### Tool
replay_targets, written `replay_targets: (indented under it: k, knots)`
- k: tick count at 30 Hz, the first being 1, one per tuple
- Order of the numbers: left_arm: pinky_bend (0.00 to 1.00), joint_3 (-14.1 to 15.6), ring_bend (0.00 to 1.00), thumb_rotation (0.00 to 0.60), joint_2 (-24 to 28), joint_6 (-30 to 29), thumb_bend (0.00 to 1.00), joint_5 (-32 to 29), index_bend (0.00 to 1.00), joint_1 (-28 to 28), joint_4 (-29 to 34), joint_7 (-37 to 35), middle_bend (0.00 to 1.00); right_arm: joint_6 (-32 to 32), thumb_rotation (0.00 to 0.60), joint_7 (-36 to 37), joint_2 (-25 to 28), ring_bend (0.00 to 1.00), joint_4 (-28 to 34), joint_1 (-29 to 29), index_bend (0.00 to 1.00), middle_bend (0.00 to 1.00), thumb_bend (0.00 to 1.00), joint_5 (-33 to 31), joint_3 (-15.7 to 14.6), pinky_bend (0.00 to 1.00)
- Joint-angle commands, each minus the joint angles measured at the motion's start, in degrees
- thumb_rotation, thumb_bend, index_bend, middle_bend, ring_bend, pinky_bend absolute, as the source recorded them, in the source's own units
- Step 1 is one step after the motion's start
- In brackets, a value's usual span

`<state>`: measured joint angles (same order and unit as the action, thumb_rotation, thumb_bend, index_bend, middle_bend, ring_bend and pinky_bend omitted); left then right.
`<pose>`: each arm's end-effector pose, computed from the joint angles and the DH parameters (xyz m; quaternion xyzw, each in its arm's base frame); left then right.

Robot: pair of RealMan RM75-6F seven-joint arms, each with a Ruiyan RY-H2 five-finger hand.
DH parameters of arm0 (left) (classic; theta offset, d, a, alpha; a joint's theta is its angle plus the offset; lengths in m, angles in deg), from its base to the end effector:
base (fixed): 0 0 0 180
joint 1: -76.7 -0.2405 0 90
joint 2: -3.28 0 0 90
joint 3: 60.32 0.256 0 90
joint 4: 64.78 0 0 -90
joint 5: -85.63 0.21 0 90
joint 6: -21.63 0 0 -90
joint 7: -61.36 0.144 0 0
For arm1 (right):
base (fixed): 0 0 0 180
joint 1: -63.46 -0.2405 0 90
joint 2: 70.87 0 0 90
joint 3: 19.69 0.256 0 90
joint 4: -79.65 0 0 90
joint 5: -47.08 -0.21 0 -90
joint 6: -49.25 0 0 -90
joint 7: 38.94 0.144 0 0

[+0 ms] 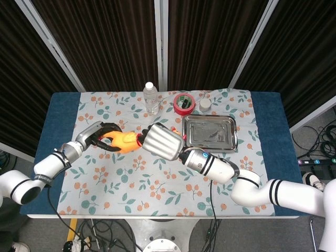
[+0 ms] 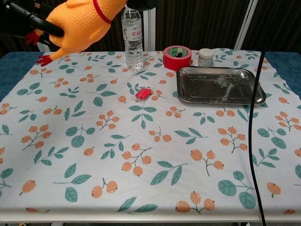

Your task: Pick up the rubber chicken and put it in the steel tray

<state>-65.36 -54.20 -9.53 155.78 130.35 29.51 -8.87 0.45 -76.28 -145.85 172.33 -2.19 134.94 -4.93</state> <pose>-0.1523 0.3743 0.1028 -0.4693 -0.7718 -0.3997 0.1557 0.0397 -0.3545 0.0463 0.8344 0.1396 0.4022 0.3501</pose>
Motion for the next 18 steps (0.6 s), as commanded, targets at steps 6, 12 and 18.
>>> replay_targets:
  k: [6,12,18]
  knots:
    - [0.65,-2.5,0.52,0.396,-0.5,0.2,0.6,-2.6,0.54,-3.0,2.5,7.1,0.61,-0.3,0.6,-0.9,0.0,0.74,-1.4,0.0,0.97,0.77,0.38,-0.6,-0.2,0.99]
    - [0.41,-3.8,0.2,0.348,-1.2,-0.8,0.34,0.5,0.21,-5.7,1.9,6.7,0.25,-0.1,0.6,-0.9,-0.1,0.74,-2.6,0.0,0.97,0.77,0.38,-1.3,-0.5,0.99]
    - [0.3,-5.1,0.12,0.403,-1.7,-2.8,0.24,2.7,0.17,-8.0,1.4,6.4,0.15,0.1,0.6,-0.9,-0.6,0.74,-3.7,-0.3,0.97,0.77,0.38,-1.7,-0.8,0.99]
